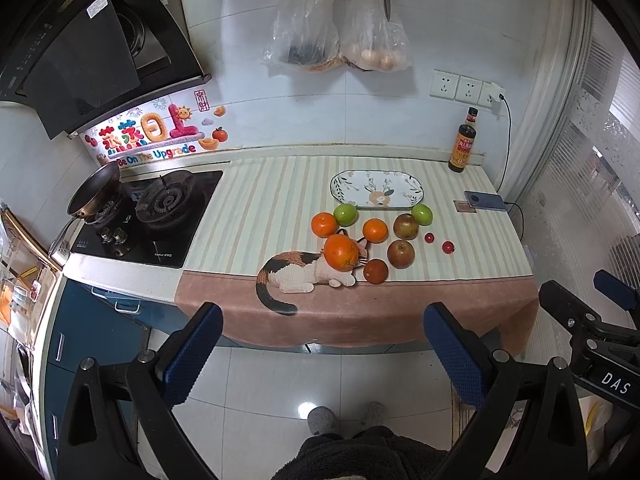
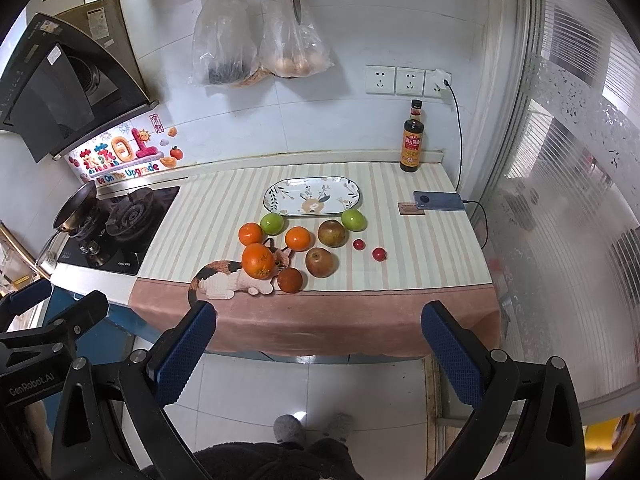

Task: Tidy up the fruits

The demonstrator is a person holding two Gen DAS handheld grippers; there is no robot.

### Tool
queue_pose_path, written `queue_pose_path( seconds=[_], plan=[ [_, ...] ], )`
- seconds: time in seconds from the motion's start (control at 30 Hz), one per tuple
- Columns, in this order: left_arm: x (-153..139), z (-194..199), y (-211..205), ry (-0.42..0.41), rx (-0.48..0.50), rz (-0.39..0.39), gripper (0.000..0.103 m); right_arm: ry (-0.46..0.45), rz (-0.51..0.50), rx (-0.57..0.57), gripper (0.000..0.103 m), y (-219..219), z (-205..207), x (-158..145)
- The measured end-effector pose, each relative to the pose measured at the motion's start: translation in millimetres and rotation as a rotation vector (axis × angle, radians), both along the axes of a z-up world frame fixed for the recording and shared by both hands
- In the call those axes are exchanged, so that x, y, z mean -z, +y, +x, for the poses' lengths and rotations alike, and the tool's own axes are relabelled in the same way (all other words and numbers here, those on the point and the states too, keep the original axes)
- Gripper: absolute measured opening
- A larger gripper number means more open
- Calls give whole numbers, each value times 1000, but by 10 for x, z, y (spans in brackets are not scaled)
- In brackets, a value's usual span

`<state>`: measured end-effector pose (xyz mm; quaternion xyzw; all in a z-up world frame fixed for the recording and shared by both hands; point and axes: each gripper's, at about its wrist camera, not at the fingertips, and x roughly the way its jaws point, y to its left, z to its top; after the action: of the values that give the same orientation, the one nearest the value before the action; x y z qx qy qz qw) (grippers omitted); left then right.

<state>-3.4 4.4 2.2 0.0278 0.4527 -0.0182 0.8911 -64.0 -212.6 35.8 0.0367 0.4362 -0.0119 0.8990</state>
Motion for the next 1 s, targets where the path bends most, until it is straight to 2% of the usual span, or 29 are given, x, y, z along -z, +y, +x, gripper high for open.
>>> queue_pose_path(
  seconds=[1.0],
  plan=[
    [-11, -23, 20, -4, 0, -3, 103, -6, 6, -3, 103, 63, -76, -70]
  ],
)
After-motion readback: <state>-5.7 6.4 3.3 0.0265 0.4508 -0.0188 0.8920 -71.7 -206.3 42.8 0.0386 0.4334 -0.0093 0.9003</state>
